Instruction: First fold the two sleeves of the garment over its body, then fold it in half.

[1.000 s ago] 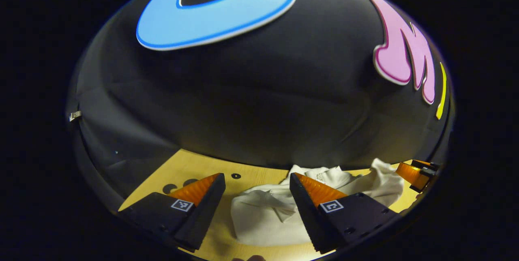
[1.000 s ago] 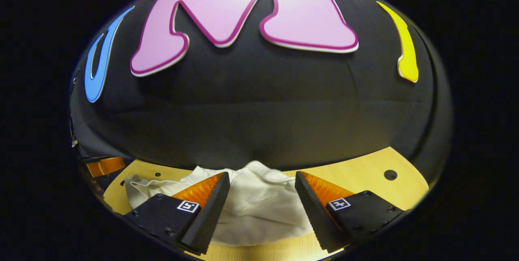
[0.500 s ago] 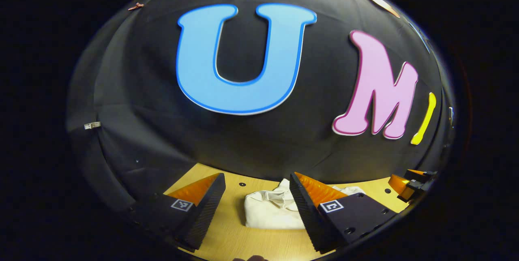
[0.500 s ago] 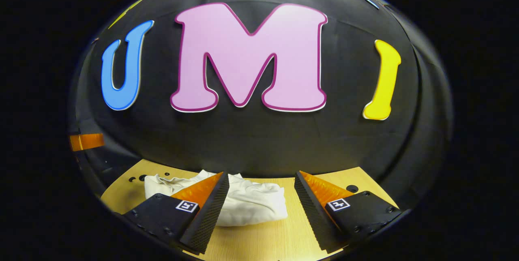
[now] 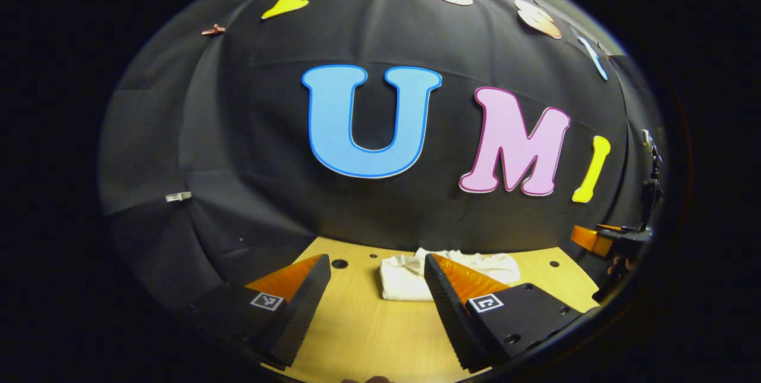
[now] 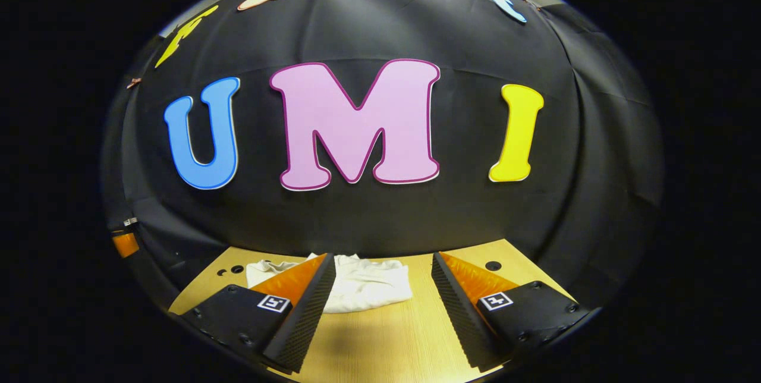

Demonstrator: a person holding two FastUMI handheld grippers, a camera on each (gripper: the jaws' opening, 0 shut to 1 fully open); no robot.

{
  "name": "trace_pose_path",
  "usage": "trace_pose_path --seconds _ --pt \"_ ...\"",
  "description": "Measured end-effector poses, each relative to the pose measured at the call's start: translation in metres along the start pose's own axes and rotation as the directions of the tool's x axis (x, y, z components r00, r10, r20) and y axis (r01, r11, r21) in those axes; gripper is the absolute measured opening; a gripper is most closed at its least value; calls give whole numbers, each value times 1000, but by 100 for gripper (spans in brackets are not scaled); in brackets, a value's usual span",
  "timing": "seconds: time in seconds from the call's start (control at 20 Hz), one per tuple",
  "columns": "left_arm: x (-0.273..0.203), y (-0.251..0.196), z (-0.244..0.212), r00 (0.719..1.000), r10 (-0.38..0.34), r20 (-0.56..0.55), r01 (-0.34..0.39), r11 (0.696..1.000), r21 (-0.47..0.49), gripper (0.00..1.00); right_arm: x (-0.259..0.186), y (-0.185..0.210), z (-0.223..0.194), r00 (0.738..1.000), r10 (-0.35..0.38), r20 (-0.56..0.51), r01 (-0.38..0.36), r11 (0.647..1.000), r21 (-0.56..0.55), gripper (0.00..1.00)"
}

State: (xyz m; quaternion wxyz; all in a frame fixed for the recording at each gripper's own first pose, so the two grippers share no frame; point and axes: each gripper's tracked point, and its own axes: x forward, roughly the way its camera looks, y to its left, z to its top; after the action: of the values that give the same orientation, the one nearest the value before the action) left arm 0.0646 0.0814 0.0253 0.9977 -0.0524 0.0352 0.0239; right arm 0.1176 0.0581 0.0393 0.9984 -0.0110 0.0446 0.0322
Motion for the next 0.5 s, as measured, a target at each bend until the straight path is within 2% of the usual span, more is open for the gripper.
trace_pose_path --seconds 0.15,0.5 --pt "-37 0 -11 1000 -25 -10 25 999 26 97 -41 3 -19 999 28 -43 -27 999 21 98" --pt "-74 -14 -40 994 -93 -59 95 995 19 97 -121 -13 -32 997 -34 -67 37 999 33 99"
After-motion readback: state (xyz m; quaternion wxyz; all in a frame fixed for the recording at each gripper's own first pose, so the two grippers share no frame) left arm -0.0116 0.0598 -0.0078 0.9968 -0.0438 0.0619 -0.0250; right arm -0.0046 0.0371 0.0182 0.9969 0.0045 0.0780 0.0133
